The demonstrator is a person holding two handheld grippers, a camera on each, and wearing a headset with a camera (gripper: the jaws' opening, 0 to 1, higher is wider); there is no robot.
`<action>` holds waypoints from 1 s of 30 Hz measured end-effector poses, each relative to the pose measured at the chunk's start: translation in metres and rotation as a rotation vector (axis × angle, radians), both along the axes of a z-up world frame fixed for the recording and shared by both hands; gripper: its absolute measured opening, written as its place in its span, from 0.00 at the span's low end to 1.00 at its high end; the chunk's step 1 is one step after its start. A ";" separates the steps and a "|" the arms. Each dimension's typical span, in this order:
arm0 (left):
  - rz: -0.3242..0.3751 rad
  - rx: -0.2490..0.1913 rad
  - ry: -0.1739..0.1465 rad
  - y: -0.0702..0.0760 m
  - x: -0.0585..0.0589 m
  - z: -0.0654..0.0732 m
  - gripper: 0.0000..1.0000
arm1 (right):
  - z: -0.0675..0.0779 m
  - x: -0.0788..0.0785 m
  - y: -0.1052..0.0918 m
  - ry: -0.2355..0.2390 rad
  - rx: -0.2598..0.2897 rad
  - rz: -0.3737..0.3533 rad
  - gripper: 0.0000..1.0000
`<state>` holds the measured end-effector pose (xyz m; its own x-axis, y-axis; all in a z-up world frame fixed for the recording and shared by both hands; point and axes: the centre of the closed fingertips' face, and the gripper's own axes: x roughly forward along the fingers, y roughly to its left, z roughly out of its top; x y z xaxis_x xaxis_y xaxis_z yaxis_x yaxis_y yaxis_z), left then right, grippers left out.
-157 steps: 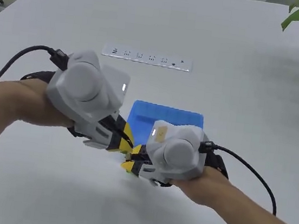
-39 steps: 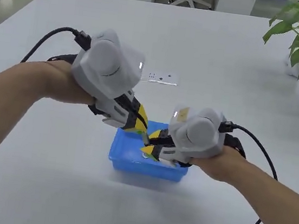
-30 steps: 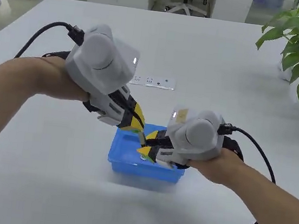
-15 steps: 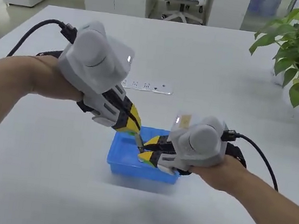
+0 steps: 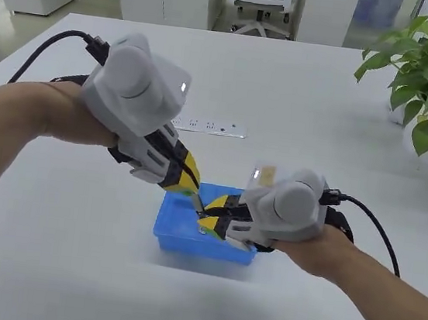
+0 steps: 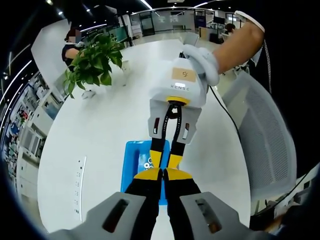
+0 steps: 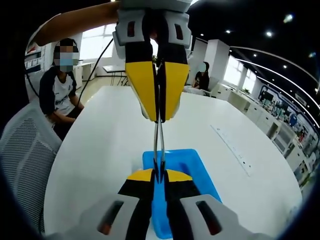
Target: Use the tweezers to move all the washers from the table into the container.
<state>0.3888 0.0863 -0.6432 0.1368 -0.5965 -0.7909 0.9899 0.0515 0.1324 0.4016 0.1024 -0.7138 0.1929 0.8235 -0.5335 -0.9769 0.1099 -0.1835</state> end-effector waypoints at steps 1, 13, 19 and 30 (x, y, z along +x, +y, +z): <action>0.000 -0.001 0.000 0.000 0.000 0.000 0.05 | 0.000 0.000 -0.001 -0.006 -0.003 -0.001 0.08; -0.012 0.010 -0.006 0.002 -0.009 0.002 0.06 | 0.006 -0.008 -0.009 -0.017 -0.031 0.002 0.05; -0.027 0.033 -0.016 0.005 -0.019 -0.005 0.06 | 0.005 -0.019 -0.018 -0.039 -0.080 0.020 0.04; -0.039 0.064 -0.018 0.007 -0.033 -0.027 0.06 | -0.005 -0.034 -0.031 -0.081 -0.182 0.055 0.03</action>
<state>0.3562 0.0936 -0.6705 0.1288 -0.5497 -0.8254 0.9884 0.0039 0.1516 0.3678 0.0713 -0.7183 0.1991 0.7250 -0.6594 -0.9616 0.0150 -0.2739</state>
